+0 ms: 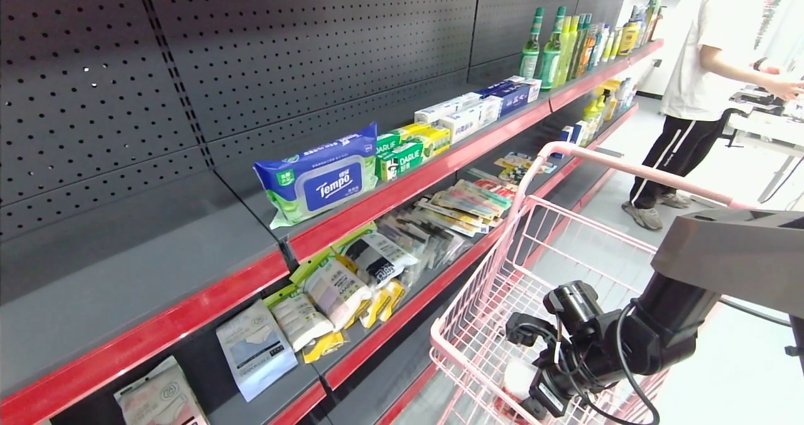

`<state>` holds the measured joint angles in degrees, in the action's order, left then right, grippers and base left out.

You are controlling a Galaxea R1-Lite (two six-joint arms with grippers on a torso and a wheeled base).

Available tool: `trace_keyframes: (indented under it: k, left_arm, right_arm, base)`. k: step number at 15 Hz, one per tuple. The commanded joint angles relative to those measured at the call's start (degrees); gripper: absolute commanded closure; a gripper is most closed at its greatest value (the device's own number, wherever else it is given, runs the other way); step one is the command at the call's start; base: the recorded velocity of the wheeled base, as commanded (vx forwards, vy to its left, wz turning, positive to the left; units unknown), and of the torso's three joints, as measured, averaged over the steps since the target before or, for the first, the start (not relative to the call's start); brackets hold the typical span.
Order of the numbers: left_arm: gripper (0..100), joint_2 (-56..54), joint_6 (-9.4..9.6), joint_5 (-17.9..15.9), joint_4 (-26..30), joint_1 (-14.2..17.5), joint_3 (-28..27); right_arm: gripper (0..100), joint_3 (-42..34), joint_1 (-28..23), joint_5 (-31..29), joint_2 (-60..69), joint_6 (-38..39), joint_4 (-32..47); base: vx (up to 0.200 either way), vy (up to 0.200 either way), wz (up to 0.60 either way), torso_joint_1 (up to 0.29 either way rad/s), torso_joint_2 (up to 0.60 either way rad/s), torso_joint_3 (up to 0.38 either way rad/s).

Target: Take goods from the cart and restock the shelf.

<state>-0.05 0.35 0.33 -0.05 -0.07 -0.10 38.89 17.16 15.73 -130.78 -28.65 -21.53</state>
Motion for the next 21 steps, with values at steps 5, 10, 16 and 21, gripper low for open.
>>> trace_keyframes:
  k: [5, 10, 16, 21]
  left_arm:
    - [0, 0.0, 0.0, 0.0, 0.0, 0.0, 0.0]
    - [0, 0.0, 0.0, 0.0, 0.0, 0.0, 0.0]
    - [0, 0.0, 0.0, 0.0, 0.0, 0.0, 0.0]
    - [0, 0.0, 0.0, 0.0, 0.0, 0.0, 0.0]
  right_arm:
    - [0, 0.7, 0.0, 0.0, -1.1, -0.1, -0.1]
    - [0, -2.1, 0.2, -0.1, -4.4, -1.0, -10.2]
    - [0, -3.1, 0.7, -0.4, -4.2, -1.1, -11.3]
    - [0, -3.3, 1.2, -1.3, -4.3, -1.7, -11.4]
  base:
    - [0.0, 0.0, 0.0, 0.0, 0.0, 0.0]
    - [0.0, 0.0, 0.0, 0.0, 0.0, 0.0]
    - [0.0, 0.0, 0.0, 0.0, 0.0, 0.0]
    - [0.0, 0.0, 0.0, 0.0, 0.0, 0.0]
